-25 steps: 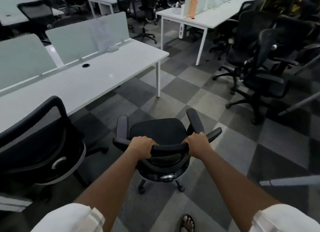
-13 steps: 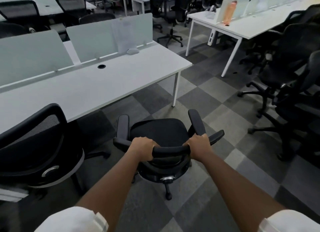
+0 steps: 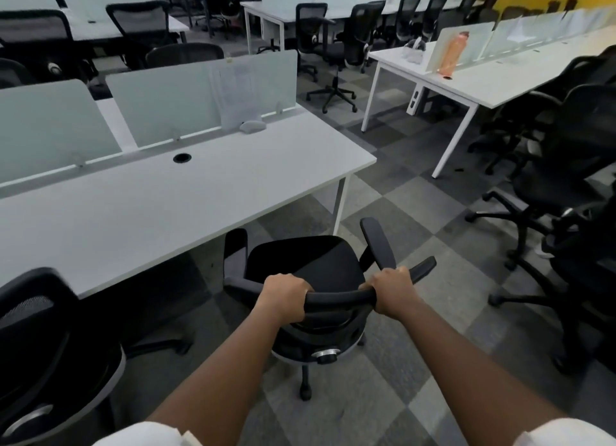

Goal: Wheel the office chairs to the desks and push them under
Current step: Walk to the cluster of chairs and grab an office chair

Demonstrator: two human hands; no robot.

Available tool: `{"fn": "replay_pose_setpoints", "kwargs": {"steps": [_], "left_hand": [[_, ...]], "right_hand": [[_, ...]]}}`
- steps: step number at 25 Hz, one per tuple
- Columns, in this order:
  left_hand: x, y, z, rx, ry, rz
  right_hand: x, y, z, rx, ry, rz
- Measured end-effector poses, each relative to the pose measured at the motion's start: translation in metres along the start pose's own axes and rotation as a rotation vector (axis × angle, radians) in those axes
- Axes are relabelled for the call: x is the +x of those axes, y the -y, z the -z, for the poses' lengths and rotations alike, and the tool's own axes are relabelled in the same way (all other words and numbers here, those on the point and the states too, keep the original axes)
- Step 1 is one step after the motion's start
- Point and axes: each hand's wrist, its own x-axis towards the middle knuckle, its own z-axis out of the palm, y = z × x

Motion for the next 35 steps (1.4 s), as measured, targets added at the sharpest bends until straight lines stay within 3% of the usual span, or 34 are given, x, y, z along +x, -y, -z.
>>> {"fn": "replay_pose_setpoints", "kwargs": {"steps": [6,15,24,35], "left_hand": [[0.059,0.009,0.013,0.026,0.015,0.068],[0.114,-0.002,0.029,-0.051,0.026,0.348],[0.147,0.026,0.039,-0.075,0.051,0.512],[0.180,0.123,0.048,-0.134,0.060,0.553]], "right_hand": [[0.069,-0.037,0.006,-0.038,0.018,0.098],[0.162,-0.079,0.033,-0.070,0.035,0.309],[0.235,-0.075,0.043,-0.032,-0.038,0.421],[0.328,-0.021,0.067,0.024,-0.026,0.441]]}}
